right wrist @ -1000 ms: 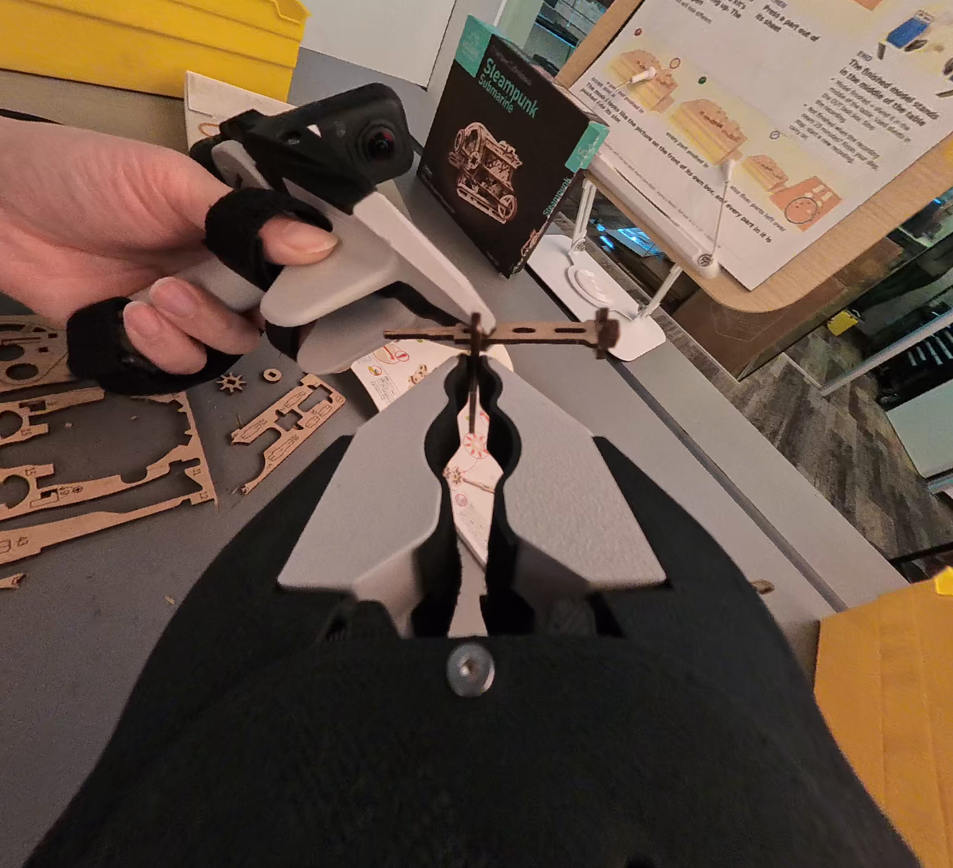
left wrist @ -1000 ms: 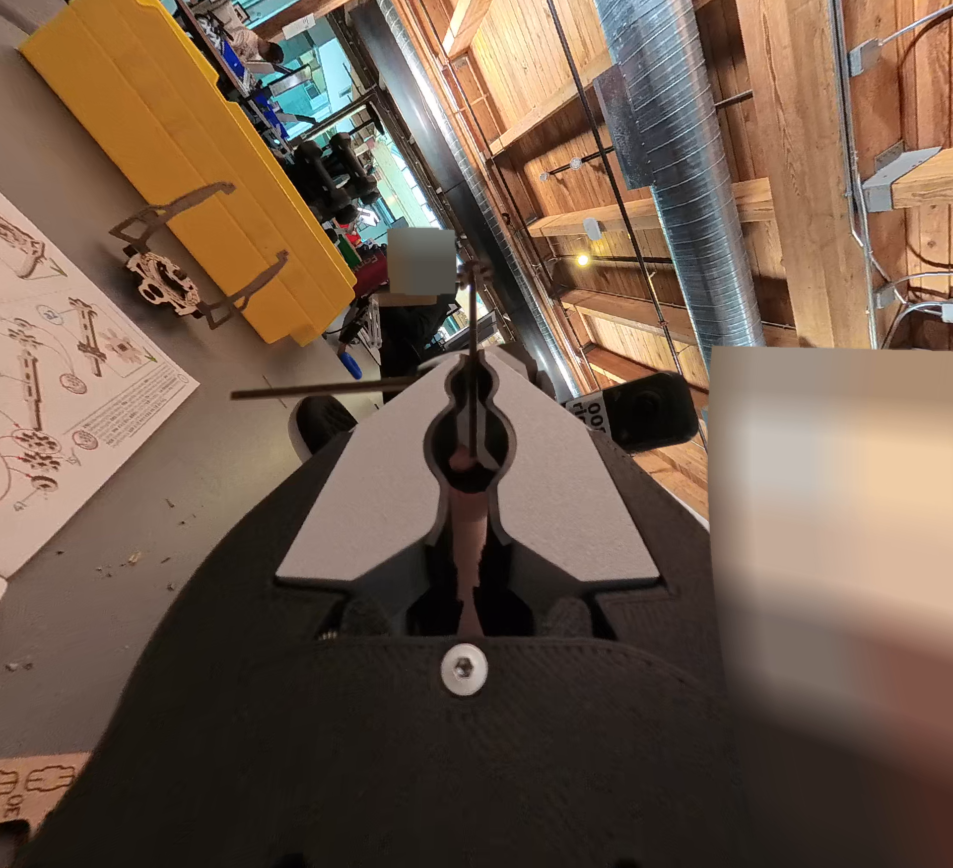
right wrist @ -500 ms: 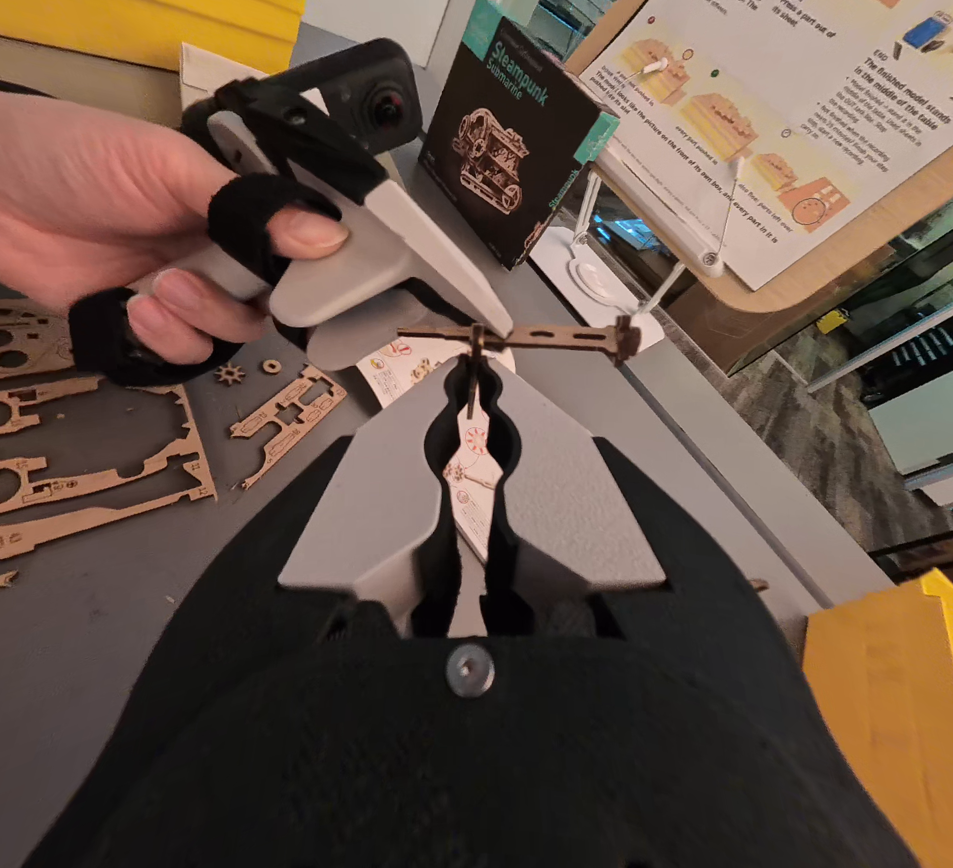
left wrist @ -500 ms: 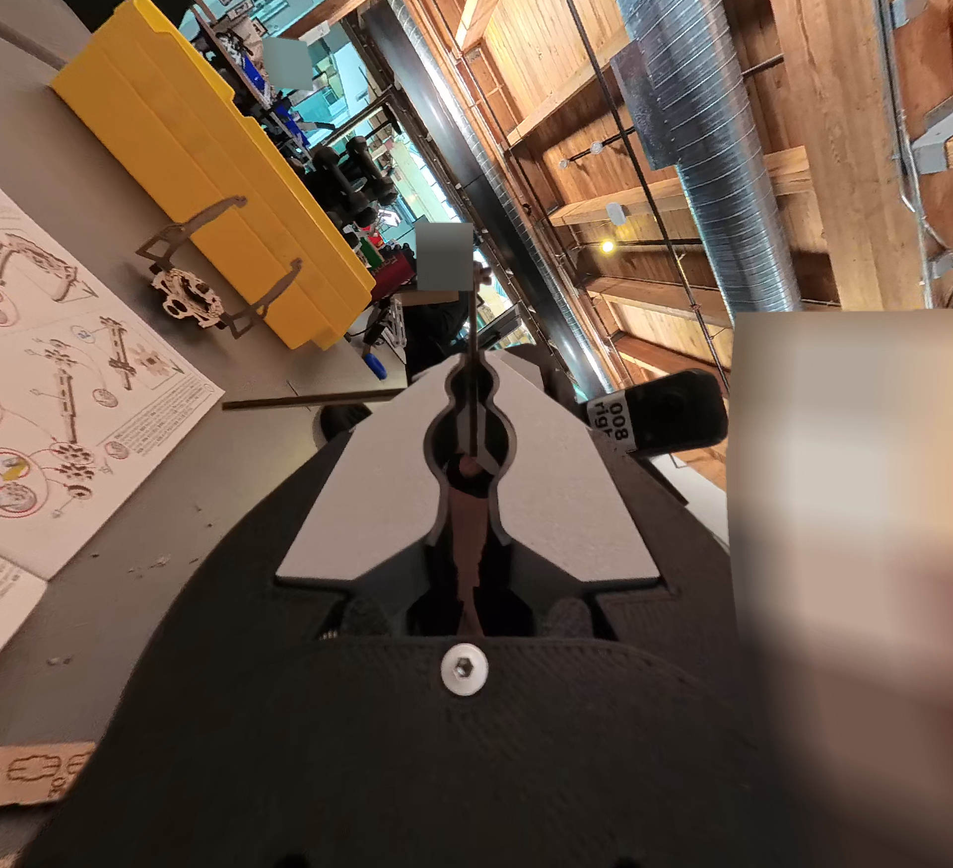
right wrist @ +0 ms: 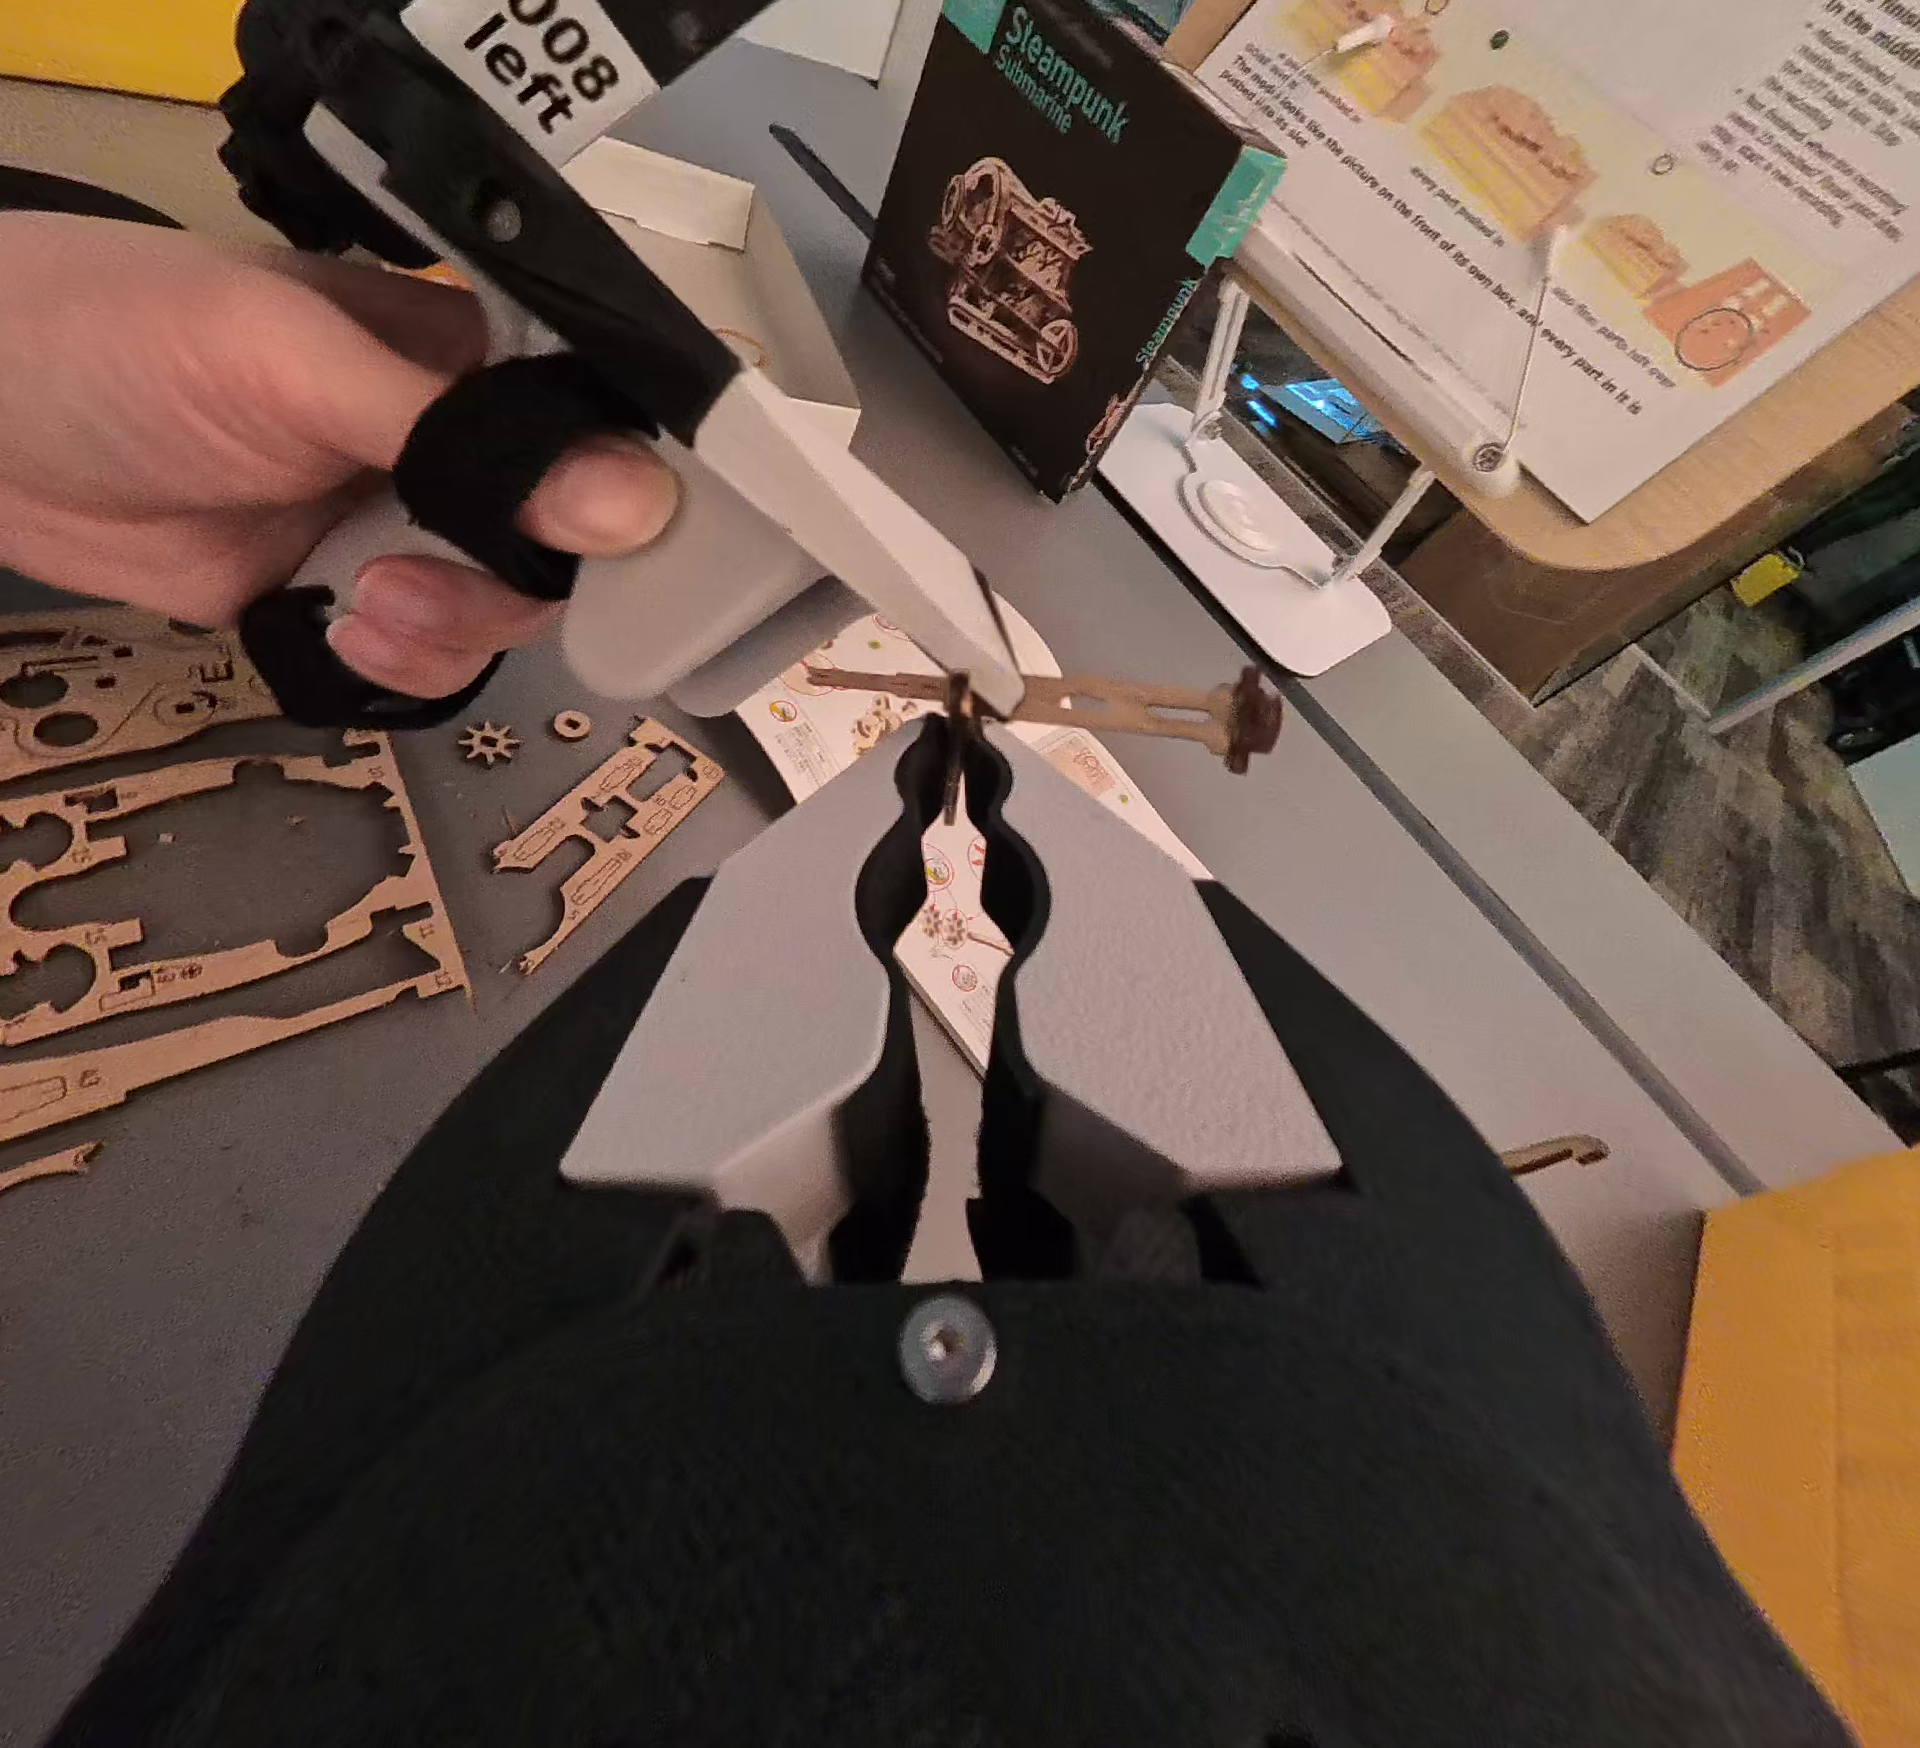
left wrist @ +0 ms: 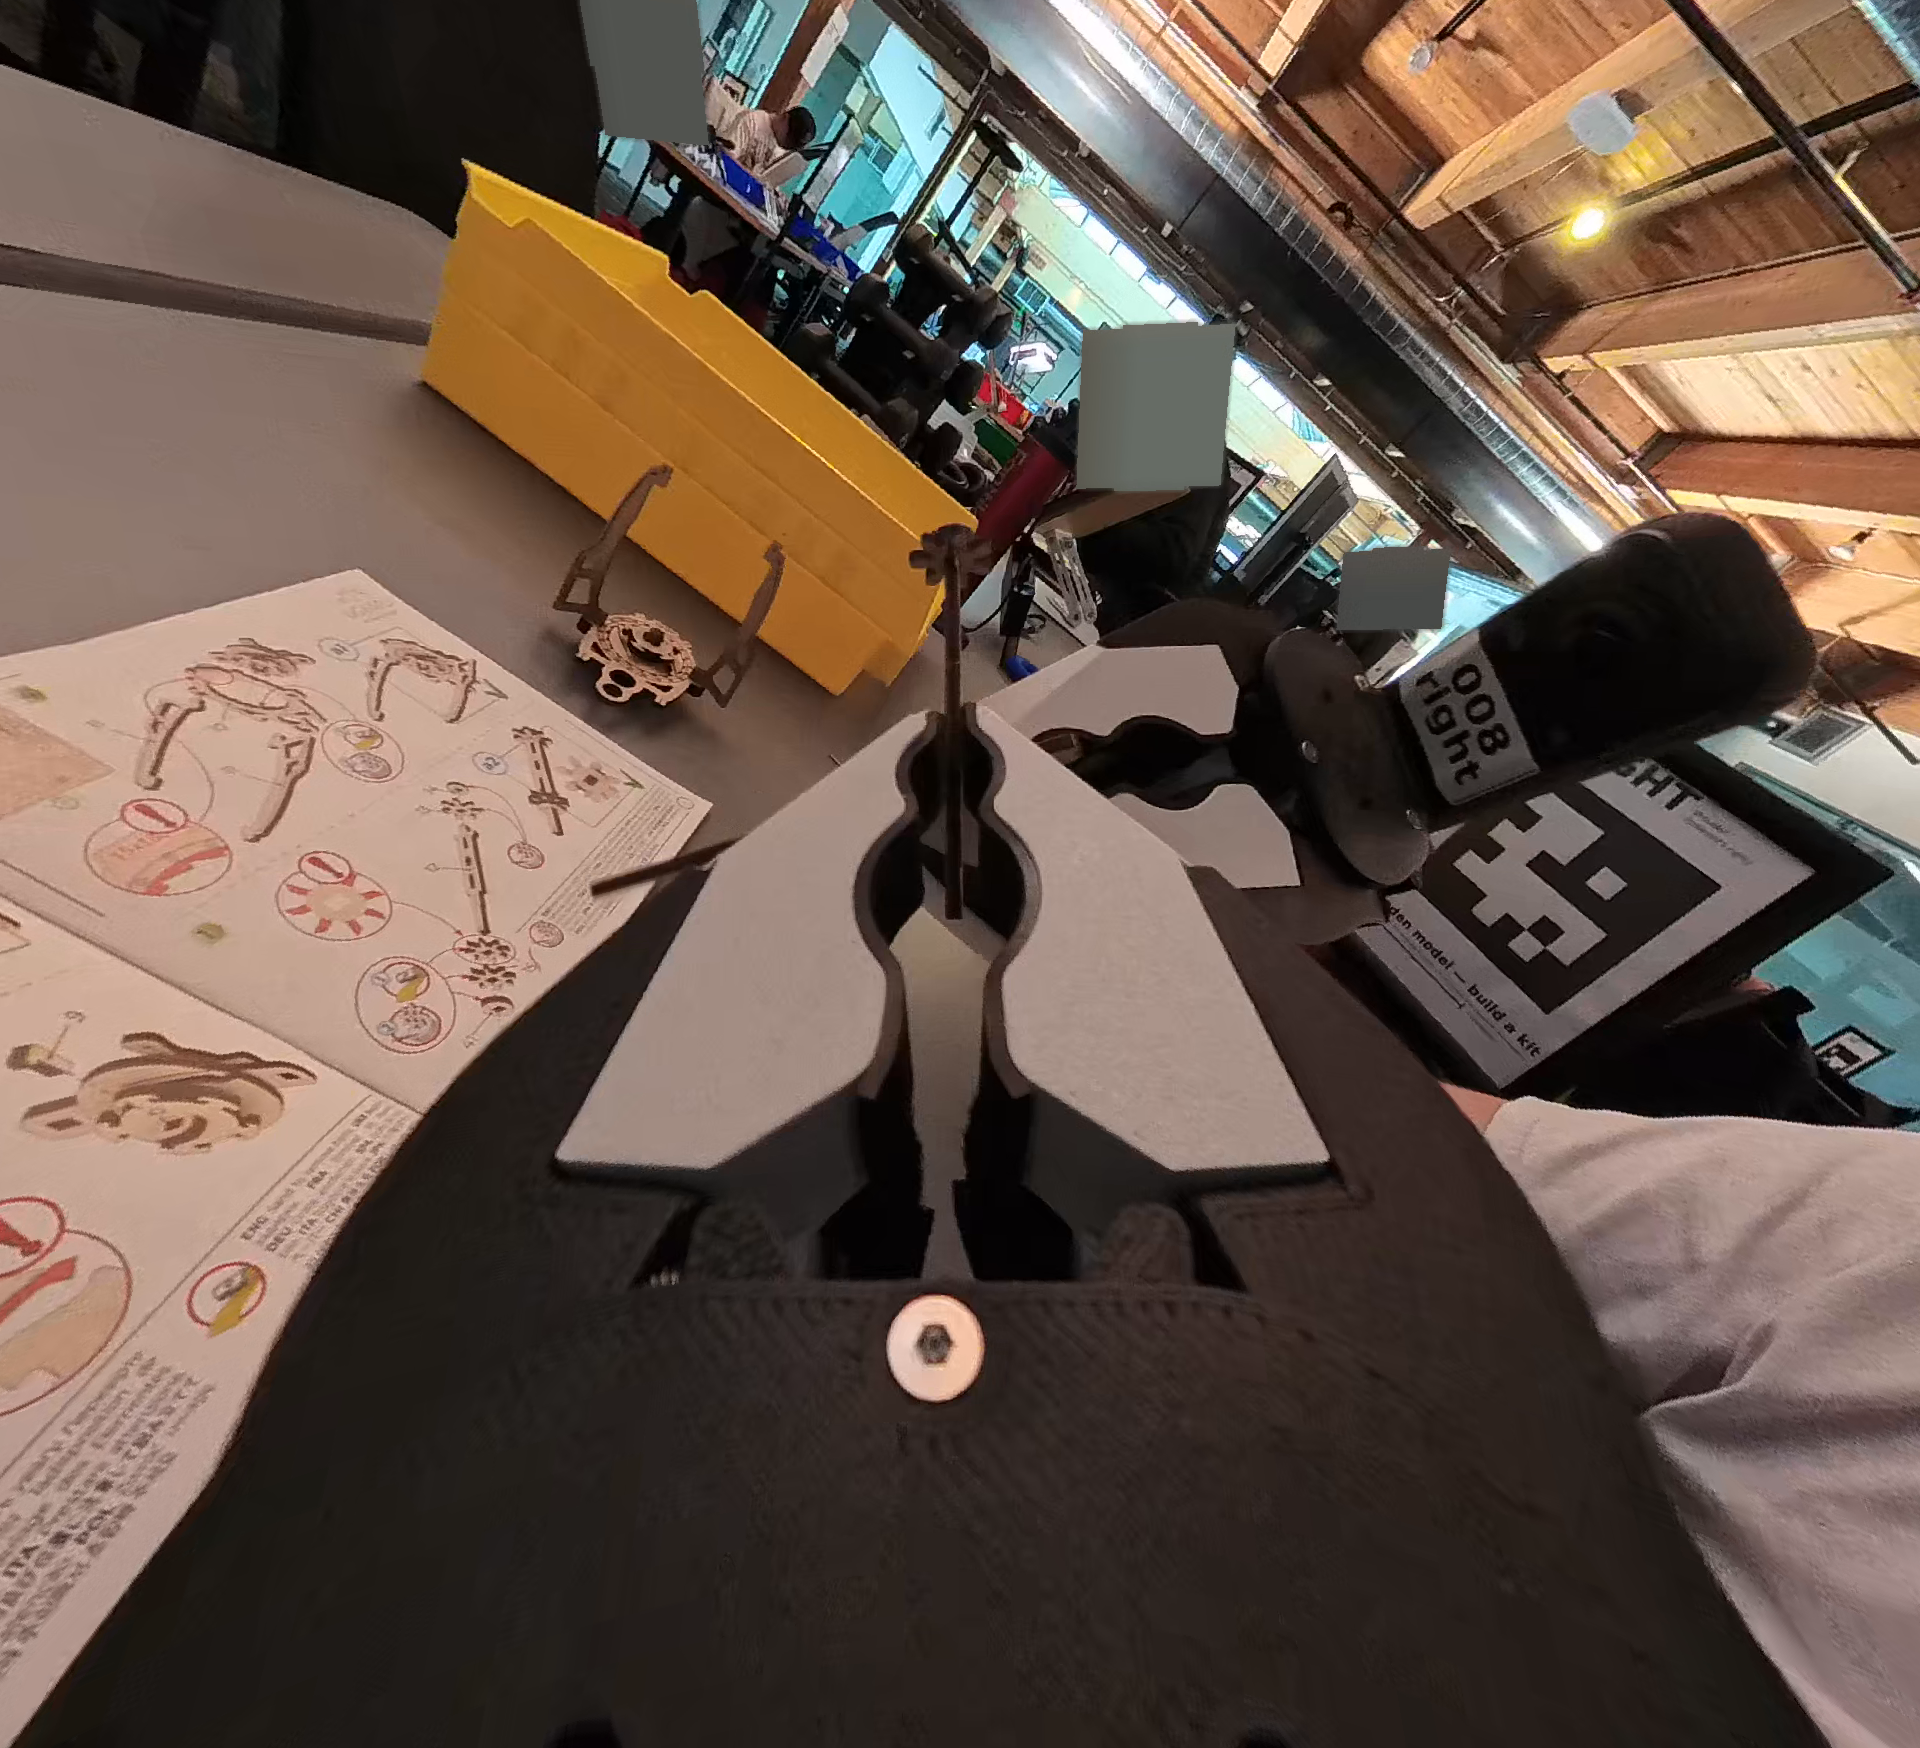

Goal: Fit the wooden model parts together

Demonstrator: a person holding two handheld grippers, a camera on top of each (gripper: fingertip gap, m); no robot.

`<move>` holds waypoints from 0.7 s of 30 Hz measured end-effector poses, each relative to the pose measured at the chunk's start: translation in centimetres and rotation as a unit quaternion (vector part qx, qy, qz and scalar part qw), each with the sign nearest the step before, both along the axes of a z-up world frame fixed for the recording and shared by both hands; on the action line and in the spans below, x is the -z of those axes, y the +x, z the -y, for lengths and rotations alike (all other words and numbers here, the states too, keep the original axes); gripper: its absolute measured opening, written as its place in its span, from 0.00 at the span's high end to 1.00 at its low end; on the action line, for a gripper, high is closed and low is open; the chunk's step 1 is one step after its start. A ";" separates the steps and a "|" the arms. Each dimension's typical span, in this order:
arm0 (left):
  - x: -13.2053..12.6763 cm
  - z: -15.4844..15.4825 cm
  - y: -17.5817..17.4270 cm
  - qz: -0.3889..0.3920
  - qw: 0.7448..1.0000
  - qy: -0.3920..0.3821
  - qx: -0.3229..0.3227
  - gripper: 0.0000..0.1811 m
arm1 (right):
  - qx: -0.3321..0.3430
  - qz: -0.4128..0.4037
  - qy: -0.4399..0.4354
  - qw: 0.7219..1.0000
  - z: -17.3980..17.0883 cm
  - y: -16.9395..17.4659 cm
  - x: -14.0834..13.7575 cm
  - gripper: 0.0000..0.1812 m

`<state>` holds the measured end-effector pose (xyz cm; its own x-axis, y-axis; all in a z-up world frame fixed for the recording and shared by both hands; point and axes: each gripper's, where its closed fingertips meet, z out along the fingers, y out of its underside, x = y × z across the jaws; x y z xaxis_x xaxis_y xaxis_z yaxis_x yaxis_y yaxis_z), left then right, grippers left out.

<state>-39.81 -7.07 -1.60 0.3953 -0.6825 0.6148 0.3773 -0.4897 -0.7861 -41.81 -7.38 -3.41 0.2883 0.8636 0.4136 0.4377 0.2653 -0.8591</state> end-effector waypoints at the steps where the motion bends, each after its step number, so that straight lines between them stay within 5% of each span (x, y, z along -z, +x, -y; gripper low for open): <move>1: 0.0 0.0 0.0 0.004 1.000 -0.002 0.001 1.00 | 0.000 -0.005 -0.005 1.000 -0.2 0.1 -0.1 1.00; 21: 0.2 0.0 0.1 0.029 0.999 -0.028 0.005 1.00 | 0.005 0.004 -0.003 1.000 -0.4 0.4 0.1 1.00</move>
<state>-39.67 -7.07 -1.84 0.3518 -0.6494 0.6742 0.4162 -0.5366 -0.7340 -41.41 -6.97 -3.51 0.2938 0.8630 0.4110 0.4465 0.2563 -0.8573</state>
